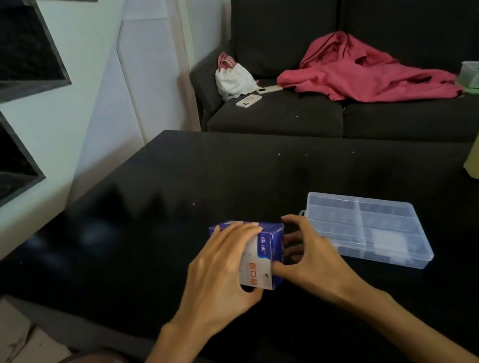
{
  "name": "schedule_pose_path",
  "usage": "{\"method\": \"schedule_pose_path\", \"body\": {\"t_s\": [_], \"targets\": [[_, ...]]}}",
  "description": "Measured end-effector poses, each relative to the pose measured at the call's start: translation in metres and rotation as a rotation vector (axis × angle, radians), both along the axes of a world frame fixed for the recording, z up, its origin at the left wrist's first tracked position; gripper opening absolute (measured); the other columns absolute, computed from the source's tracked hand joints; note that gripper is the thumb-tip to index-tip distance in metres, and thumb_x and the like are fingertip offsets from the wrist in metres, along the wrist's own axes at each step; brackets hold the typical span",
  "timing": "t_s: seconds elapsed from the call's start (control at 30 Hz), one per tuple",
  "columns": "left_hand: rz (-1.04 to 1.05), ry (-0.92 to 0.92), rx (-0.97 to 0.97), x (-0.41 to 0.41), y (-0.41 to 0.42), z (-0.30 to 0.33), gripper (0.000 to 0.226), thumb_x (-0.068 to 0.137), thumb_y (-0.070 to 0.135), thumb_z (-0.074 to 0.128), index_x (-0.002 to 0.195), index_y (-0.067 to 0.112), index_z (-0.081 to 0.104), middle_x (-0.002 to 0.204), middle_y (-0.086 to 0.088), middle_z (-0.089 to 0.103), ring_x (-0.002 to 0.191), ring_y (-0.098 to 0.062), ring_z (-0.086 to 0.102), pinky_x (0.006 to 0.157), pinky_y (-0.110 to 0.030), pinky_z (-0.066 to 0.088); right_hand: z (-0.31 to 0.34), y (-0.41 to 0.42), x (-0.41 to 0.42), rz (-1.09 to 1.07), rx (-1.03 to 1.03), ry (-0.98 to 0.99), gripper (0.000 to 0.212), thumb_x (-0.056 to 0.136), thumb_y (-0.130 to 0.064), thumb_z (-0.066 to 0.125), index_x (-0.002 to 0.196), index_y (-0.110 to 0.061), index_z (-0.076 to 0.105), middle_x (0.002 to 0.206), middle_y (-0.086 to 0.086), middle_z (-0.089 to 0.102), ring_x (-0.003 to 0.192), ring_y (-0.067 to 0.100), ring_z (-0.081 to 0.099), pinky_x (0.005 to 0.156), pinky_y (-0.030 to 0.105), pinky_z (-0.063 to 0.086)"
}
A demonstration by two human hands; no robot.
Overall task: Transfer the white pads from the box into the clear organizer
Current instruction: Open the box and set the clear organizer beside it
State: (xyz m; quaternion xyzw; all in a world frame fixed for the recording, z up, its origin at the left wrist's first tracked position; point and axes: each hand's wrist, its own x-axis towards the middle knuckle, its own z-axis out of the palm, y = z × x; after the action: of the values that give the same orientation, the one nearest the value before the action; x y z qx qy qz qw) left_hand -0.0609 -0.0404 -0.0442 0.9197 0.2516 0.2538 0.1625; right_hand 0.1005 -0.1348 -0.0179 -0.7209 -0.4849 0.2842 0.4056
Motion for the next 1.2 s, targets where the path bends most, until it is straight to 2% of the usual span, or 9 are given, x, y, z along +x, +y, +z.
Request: {"method": "schedule_pose_path", "body": {"t_s": [0.17, 0.3, 0.43, 0.6, 0.77, 0.87, 0.97, 1.1, 1.2], "targets": [[-0.021, -0.005, 0.080, 0.000, 0.002, 0.007, 0.086, 0.066, 0.050, 0.077, 0.139, 0.028, 0.037, 0.140, 0.009, 0.042, 0.128, 0.004, 0.031, 0.107, -0.024, 0.033, 0.006, 0.000, -0.001, -0.033, -0.014, 0.022, 0.059, 0.084, -0.018, 0.065, 0.129, -0.027, 0.029, 0.104, -0.013, 0.046, 0.079, -0.002, 0.054, 0.054, 0.011, 0.047], [0.073, -0.077, -0.056, -0.010, 0.005, 0.018, 0.088, 0.061, 0.047, 0.082, 0.134, 0.034, 0.036, 0.129, 0.023, 0.042, 0.114, 0.010, 0.039, 0.090, -0.006, 0.033, 0.019, -0.002, 0.024, -0.087, 0.000, 0.386, 0.043, 0.086, -0.013, 0.060, 0.122, -0.026, 0.040, 0.108, -0.006, 0.053, 0.098, 0.014, 0.056, 0.070, 0.023, 0.050], [0.196, -0.205, -0.365, -0.001, 0.001, 0.016, 0.091, 0.053, 0.048, 0.087, 0.124, 0.043, 0.031, 0.119, 0.029, 0.040, 0.112, 0.006, 0.042, 0.092, -0.014, 0.039, 0.018, -0.001, 0.036, -0.256, 0.078, 0.713, 0.027, 0.086, -0.021, 0.061, 0.112, -0.014, 0.057, 0.111, 0.007, 0.061, 0.098, 0.022, 0.063, 0.076, 0.032, 0.055], [0.246, -0.211, -0.607, 0.017, -0.013, 0.008, 0.109, 0.041, 0.062, 0.085, 0.133, 0.039, 0.030, 0.127, 0.020, 0.044, 0.119, -0.004, 0.046, 0.097, -0.033, 0.047, 0.013, 0.004, 0.027, -0.392, -0.008, 0.543, 0.012, 0.089, -0.026, 0.059, 0.085, -0.015, 0.063, 0.087, 0.005, 0.065, 0.078, 0.016, 0.062, 0.064, 0.025, 0.050], [0.312, -0.058, -0.693, 0.021, -0.016, 0.027, 0.091, 0.053, 0.083, 0.055, 0.131, 0.038, 0.041, 0.124, 0.015, 0.052, 0.105, -0.003, 0.049, 0.085, -0.027, 0.046, 0.018, 0.005, 0.023, -0.398, -0.002, 0.669, 0.018, 0.093, -0.029, 0.053, 0.085, -0.014, 0.058, 0.091, 0.004, 0.060, 0.081, 0.017, 0.058, 0.076, 0.029, 0.051], [0.414, -0.077, -0.560, 0.014, -0.007, 0.032, 0.051, 0.071, 0.070, 0.059, 0.110, 0.036, 0.060, 0.099, 0.020, 0.062, 0.087, 0.002, 0.058, 0.065, -0.014, 0.043, 0.028, 0.006, 0.024, -0.217, -0.032, 0.738, 0.034, 0.085, -0.037, 0.060, 0.111, -0.017, 0.051, 0.113, 0.005, 0.056, 0.098, 0.020, 0.058, 0.085, 0.033, 0.050], [0.485, -0.188, -0.478, 0.008, 0.001, 0.030, 0.032, 0.082, 0.056, 0.058, 0.083, 0.027, 0.071, 0.078, 0.015, 0.071, 0.070, 0.002, 0.066, 0.061, -0.017, 0.047, 0.028, 0.011, 0.019, -0.201, -0.086, 0.490, 0.075, 0.071, -0.040, 0.072, 0.133, -0.022, 0.035, 0.125, 0.002, 0.047, 0.108, 0.021, 0.055, 0.080, 0.032, 0.053], [0.463, -0.408, -0.850, 0.009, 0.009, 0.030, 0.018, 0.090, 0.030, 0.060, 0.079, 0.021, 0.070, 0.078, 0.003, 0.073, 0.070, -0.011, 0.071, 0.075, -0.037, 0.057, 0.019, 0.012, 0.004, -0.219, -0.021, 0.027, 0.060, 0.068, -0.046, 0.075, 0.111, -0.026, 0.038, 0.103, -0.012, 0.046, 0.097, 0.013, 0.058, 0.075, 0.024, 0.054], [0.436, -0.500, -1.068, 0.008, 0.008, 0.036, 0.009, 0.091, 0.021, 0.060, 0.093, 0.015, 0.067, 0.086, -0.003, 0.070, 0.078, -0.016, 0.069, 0.075, -0.032, 0.056, 0.016, 0.011, 0.005, -0.258, 0.054, 0.078, 0.036, 0.078, -0.039, 0.069, 0.103, -0.023, 0.049, 0.102, -0.007, 0.056, 0.093, 0.013, 0.061, 0.077, 0.030, 0.056]]}}
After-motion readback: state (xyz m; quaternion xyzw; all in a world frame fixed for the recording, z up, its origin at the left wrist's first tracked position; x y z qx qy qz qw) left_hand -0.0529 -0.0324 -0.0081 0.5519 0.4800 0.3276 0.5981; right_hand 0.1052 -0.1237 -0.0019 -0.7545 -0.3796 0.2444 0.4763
